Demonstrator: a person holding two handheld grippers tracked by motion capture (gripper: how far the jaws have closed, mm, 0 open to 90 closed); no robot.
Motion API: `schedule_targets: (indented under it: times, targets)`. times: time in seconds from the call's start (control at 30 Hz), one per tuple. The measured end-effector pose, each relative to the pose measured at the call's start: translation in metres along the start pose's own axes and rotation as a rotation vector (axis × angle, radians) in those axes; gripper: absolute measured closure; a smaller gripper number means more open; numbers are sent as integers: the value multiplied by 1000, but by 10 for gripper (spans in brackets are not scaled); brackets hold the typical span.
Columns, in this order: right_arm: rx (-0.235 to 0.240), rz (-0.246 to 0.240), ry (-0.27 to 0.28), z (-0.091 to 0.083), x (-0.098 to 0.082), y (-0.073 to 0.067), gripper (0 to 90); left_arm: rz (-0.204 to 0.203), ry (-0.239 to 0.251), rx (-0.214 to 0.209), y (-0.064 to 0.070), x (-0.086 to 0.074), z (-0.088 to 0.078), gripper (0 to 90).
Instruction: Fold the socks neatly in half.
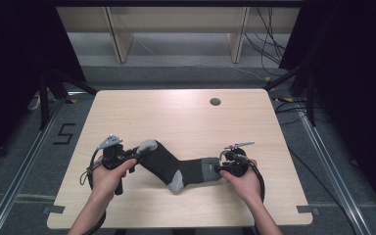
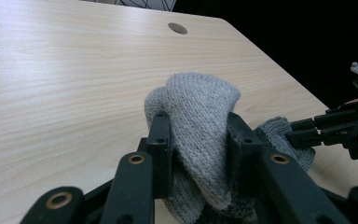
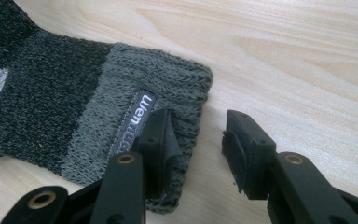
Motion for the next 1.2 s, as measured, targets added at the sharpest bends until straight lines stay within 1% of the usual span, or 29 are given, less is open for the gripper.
schedule_targets:
  times: [0.03,0.07,0.1,0.13,0.17,0.2,0.23,0.27,0.4,0.43,0.5,0.53,0.57,0.6,0.63,0.73,0.8,0.83,0.87,0.9,0.97,1.0,1.07,1.1,1.13,1.17,1.2]
  targets:
    - [0,0,0,0,0,0,609,0,0,0,0,0,0,671]
    - [17,2,5,0,1,-2,609,0,1,1,0,1,0,671]
    - [17,2,5,0,1,-2,609,2,2,-1,1,1,-1,671]
    - [29,-2,-8,0,0,-3,609,3,3,-1,1,2,-1,671]
    - [21,8,1,0,1,-4,609,5,4,-3,2,4,-1,671]
    - [17,-3,3,1,1,-3,609,4,6,-3,3,4,-1,671]
    - [18,-5,3,1,1,-4,608,2,16,-7,3,5,-1,671]
    - [18,-7,4,1,2,-3,608,7,5,-5,3,5,-2,671]
    - [21,-2,3,2,2,-5,607,9,6,-8,5,7,-2,672]
    - [25,-3,-5,1,1,-5,607,7,11,-13,6,8,-2,672]
    - [19,-4,-1,2,2,-5,606,7,11,-11,7,9,-2,672]
    - [31,-3,-13,2,2,-7,606,10,15,-17,8,10,-2,671]
    - [28,0,-8,2,2,-8,606,11,16,-23,8,10,-2,672]
    - [28,0,-8,2,2,-8,606,11,16,-23,8,10,-2,672]
    - [23,-7,-2,3,3,-7,606,11,12,-13,8,10,-2,672]
    - [17,-20,3,4,4,-7,604,11,18,-17,9,11,-2,672]
    - [19,-12,6,4,4,-8,604,12,21,-16,9,11,-3,672]
    - [19,-12,6,4,4,-8,604,14,23,-26,10,12,-3,672]
    - [19,-12,6,4,4,-8,604,14,23,-26,10,12,-3,672]
    - [28,-15,-4,4,3,-8,604,13,20,-17,10,12,-3,673]
    - [22,-16,-3,4,4,-8,604,14,22,-19,11,12,-3,673]
    - [24,2,0,4,4,-10,604,15,23,-22,11,13,-3,673]
    - [20,-12,4,5,4,-10,604,13,27,-25,13,14,-3,674]
    - [35,22,-8,4,4,-14,604,17,27,-25,14,15,-3,674]
    - [17,-24,-4,4,4,-10,604,17,27,-25,14,15,-3,674]
    - [17,-24,-4,4,4,-10,604,17,28,-28,14,15,-3,674]
    - [23,-13,2,5,5,-12,604,18,31,-35,15,16,-3,675]
Point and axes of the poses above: each handheld gripper's, and its own axes: z roughly forward along the jaws, x roughly out of its top, y roughly to its right, the point moved 9 cm from there along z, roughly forward along the jaws, and after that the axes turned 2 degrees about -y, right-handed, at the moved point
